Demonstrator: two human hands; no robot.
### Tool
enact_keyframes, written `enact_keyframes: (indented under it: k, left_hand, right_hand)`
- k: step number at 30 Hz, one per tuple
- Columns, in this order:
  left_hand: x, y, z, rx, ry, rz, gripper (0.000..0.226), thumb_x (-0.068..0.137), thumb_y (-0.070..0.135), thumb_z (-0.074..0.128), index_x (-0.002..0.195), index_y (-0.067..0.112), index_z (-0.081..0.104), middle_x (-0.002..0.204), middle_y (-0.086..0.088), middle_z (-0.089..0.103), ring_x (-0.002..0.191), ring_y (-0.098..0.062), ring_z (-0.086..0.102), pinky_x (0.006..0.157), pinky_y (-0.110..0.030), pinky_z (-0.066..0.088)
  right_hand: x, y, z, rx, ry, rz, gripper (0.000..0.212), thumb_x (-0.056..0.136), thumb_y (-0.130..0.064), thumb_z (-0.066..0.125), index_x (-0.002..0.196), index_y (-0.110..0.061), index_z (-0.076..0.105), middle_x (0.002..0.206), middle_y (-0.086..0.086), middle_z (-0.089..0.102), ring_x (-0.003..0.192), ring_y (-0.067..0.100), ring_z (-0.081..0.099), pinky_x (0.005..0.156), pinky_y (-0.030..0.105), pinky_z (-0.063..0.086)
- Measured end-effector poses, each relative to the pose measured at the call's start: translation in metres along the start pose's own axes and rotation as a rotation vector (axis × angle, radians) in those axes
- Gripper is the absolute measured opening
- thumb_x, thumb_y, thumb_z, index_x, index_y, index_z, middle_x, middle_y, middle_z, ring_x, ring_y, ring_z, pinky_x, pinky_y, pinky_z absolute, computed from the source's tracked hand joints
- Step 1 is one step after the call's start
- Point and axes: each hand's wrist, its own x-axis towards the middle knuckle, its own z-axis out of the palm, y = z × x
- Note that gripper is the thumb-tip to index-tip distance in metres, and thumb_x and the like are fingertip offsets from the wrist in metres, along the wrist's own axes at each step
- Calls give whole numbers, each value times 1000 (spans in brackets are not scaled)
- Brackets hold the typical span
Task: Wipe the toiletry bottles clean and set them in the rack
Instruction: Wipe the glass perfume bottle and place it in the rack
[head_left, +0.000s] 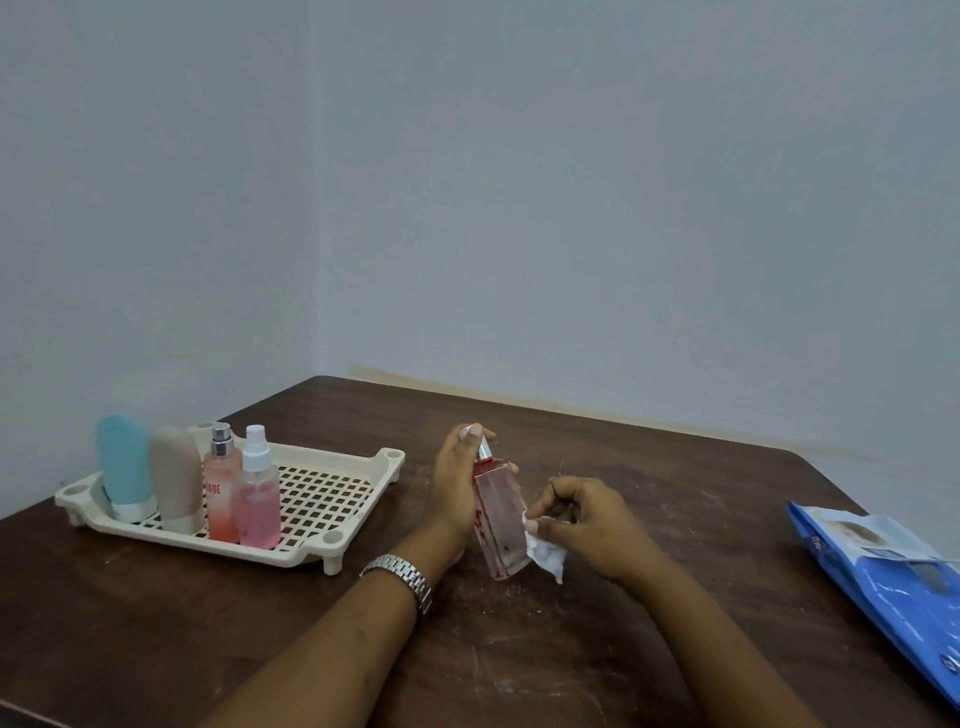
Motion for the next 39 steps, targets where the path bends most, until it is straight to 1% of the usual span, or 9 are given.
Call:
enact_keyframes:
  k: [4, 8, 12, 18, 21, 24, 27, 34, 39]
  left_hand:
    - [2, 0, 0, 5, 68, -61, 26, 100, 34, 37, 95, 13, 52, 74, -18, 67, 64, -25, 65, 65, -34, 52]
    - [9, -4, -3, -15, 177, -131, 28, 94, 45, 47, 92, 19, 57, 84, -22, 68, 75, -32, 68, 79, -49, 54]
    - [17, -14, -6, -11, 238, -224, 49, 61, 70, 52, 86, 28, 61, 94, -19, 70, 89, -37, 68, 90, -57, 50]
    - [15, -12, -6, -80, 269, -316, 77, 55, 72, 50, 103, 13, 63, 98, -20, 70, 91, -37, 68, 91, -54, 51]
    - [23, -24, -12, -150, 292, -388, 86, 50, 77, 59, 104, 11, 65, 100, -23, 70, 90, -38, 69, 89, -56, 52]
    - [24, -22, -13, -211, 304, -430, 82, 57, 72, 66, 105, 5, 63, 99, -24, 70, 87, -38, 70, 87, -56, 53]
    - [25, -20, -12, -202, 292, -429, 70, 74, 64, 59, 108, 3, 61, 93, -21, 71, 82, -34, 70, 86, -50, 55]
    - [27, -22, -19, -104, 101, -477, 90, 63, 77, 62, 118, 6, 59, 99, -17, 72, 93, -33, 70, 91, -45, 53]
    - [27, -27, -18, -25, -79, -453, 106, 49, 80, 70, 127, 13, 49, 117, -15, 64, 105, -31, 65, 94, -48, 51]
  right_hand:
    - [-1, -13, 1, -36, -72, -69, 11, 78, -15, 72, 72, -21, 66, 78, -9, 66, 73, -6, 57, 61, 10, 43]
    - [-1, -24, 7, -95, -133, -133, 7, 77, -19, 73, 74, -24, 69, 80, -16, 62, 79, -2, 57, 65, 10, 41]
    - [0, -19, 8, -36, -74, -107, 11, 77, -19, 74, 72, -27, 68, 76, -15, 65, 77, -4, 59, 63, 10, 44]
    - [-1, -10, 9, -83, 10, -56, 7, 80, -26, 71, 79, -27, 65, 82, -14, 64, 76, 1, 59, 66, 18, 50]
    - [-5, -23, 12, -131, -31, -142, 24, 69, -36, 79, 86, -30, 62, 87, -16, 57, 75, 0, 53, 60, 11, 41]
    - [-5, -31, 18, -228, -84, -251, 42, 65, -37, 81, 101, -30, 62, 99, -16, 52, 88, 1, 49, 69, 12, 40]
    - [-5, -30, 19, -282, -85, -305, 45, 70, -30, 77, 112, -28, 60, 107, -13, 52, 97, 5, 48, 80, 21, 44]
    - [-8, -22, 19, -340, -75, -435, 40, 80, -29, 69, 118, -23, 59, 113, -10, 56, 99, 0, 46, 81, 9, 36]
    - [-8, -23, 20, -255, 61, -440, 37, 80, -46, 56, 109, -24, 61, 98, -19, 54, 87, -5, 50, 75, 11, 41]
